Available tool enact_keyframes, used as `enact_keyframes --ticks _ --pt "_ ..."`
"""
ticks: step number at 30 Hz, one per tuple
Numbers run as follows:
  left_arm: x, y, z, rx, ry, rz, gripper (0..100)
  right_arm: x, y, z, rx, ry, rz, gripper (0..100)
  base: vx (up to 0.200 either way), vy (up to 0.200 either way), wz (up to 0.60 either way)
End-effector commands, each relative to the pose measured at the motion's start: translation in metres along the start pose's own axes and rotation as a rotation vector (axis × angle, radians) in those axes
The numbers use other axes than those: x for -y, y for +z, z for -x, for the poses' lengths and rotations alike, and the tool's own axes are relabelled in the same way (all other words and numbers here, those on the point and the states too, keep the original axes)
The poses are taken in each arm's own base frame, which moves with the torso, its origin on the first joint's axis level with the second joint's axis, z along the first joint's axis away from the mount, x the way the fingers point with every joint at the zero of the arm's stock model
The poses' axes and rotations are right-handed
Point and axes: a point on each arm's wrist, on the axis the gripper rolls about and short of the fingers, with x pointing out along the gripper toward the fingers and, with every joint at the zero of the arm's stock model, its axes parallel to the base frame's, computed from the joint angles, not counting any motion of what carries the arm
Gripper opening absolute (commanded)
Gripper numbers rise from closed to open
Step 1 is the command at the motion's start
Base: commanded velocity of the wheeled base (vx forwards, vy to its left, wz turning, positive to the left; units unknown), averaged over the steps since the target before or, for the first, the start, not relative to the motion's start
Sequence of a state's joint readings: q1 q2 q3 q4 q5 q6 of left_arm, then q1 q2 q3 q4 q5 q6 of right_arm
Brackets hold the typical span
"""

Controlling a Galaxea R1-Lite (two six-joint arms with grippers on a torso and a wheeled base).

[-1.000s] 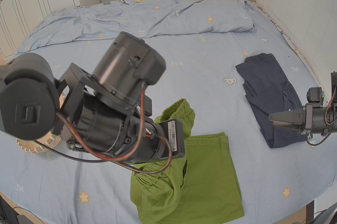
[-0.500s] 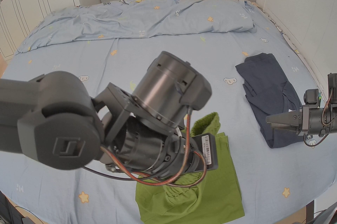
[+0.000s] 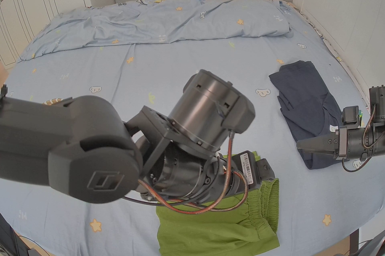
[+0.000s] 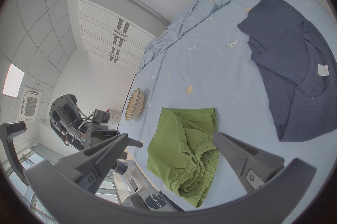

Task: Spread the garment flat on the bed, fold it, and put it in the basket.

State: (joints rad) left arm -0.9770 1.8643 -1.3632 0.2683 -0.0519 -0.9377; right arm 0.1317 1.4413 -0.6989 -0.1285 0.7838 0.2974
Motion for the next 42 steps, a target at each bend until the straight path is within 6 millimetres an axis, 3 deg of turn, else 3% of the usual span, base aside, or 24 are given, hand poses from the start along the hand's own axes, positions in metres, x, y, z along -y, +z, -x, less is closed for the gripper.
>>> enact_keyframes --ticks 1,5,10,12,19,29,38,42 --pt "-0.026 0.023 0.014 0.055 0.042 0.070 100 -0.009 -0.010 -0.012 -0.063 0.038 0.013 100 0.000 0.000 0.00" --pt "-0.068 0.038 0.029 0.075 0.091 0.149 100 -0.025 -0.026 -0.031 -0.156 0.080 0.051 100 0.000 0.000 0.00" --pt "-0.127 0.052 0.032 0.031 0.147 0.234 100 -0.045 -0.043 -0.058 -0.270 0.103 0.103 100 0.000 0.000 0.00" --pt "-0.151 0.050 0.029 -0.005 0.141 0.253 100 -0.050 -0.051 -0.076 -0.341 0.108 0.109 100 0.000 0.000 0.00" --pt "-0.197 0.049 0.009 0.027 0.046 0.248 100 -0.049 -0.086 -0.119 -0.534 -0.028 0.129 100 0.000 0.000 0.00" --pt "-0.205 0.046 -0.006 0.017 -0.065 0.220 100 -0.050 -0.105 -0.132 -0.661 -0.059 0.122 100 0.000 0.000 0.00" --pt "-0.209 0.047 -0.017 0.002 -0.085 0.217 100 -0.028 -0.121 -0.126 -0.736 -0.115 0.084 100 0.000 0.000 0.00" --pt "-0.210 0.046 -0.019 0.002 -0.089 0.213 100 -0.009 -0.126 -0.118 -0.752 -0.156 0.041 100 0.000 0.000 0.00"
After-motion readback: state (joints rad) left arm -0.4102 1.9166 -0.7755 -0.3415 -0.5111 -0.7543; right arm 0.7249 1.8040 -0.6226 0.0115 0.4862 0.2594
